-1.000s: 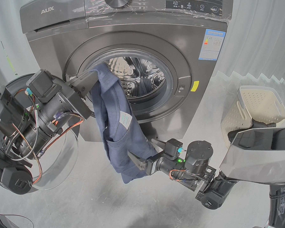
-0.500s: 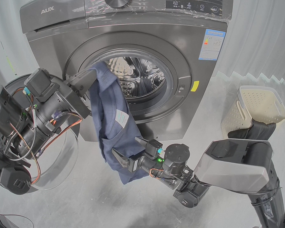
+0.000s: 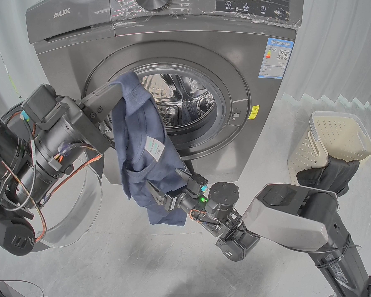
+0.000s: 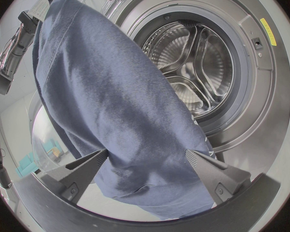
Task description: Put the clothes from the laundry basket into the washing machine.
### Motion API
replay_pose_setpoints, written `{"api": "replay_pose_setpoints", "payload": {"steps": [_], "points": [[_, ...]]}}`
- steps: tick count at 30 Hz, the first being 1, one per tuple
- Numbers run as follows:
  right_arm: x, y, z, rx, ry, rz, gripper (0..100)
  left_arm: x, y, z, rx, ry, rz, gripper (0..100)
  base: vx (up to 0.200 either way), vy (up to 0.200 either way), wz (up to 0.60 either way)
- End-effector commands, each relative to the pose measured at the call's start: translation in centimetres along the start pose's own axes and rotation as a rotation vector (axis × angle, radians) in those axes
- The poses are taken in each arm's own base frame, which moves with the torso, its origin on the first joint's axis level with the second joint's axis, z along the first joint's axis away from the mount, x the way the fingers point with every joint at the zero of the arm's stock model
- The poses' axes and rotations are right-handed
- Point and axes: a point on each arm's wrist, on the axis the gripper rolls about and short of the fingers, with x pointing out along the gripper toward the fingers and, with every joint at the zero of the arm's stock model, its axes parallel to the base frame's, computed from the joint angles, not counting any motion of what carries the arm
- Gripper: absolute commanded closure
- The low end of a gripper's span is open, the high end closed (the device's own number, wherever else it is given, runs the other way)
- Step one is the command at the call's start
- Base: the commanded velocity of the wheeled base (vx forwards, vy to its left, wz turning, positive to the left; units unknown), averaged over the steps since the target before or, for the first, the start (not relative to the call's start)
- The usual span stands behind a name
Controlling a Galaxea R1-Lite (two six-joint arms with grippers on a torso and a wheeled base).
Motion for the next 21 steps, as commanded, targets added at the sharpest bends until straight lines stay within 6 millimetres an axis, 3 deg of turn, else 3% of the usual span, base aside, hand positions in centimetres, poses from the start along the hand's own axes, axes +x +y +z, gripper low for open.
{"api": "replay_pose_setpoints", "payload": {"steps": [1,11,16,17,21], "points": [[0.5,-0.3,0.0,-0.001,-0.022,-0.004,100,-0.1,-0.1,0.4,-0.009,-0.014,-0.004,100,0.0,0.0,0.0],[0.7,-0.4,1.1,0.001,-0.049,-0.007,100,-0.1,0.1,0.1,-0.015,0.0,0.006,100,0.0,0.0,0.0],[-0.8,0.3,0.9,0.003,0.016,-0.005,100,0.0,0.2,0.0,-0.016,0.007,0.011,100,0.0,0.0,0.0],[-1.2,0.4,0.8,0.004,0.032,-0.008,0,0.0,0.2,0.0,-0.016,0.007,0.011,100,0.0,0.0,0.0],[-2.2,1.2,1.5,0.016,0.047,-0.019,0,0.0,0.4,-0.1,-0.015,0.011,0.023,100,0.0,0.0,0.0]]}}
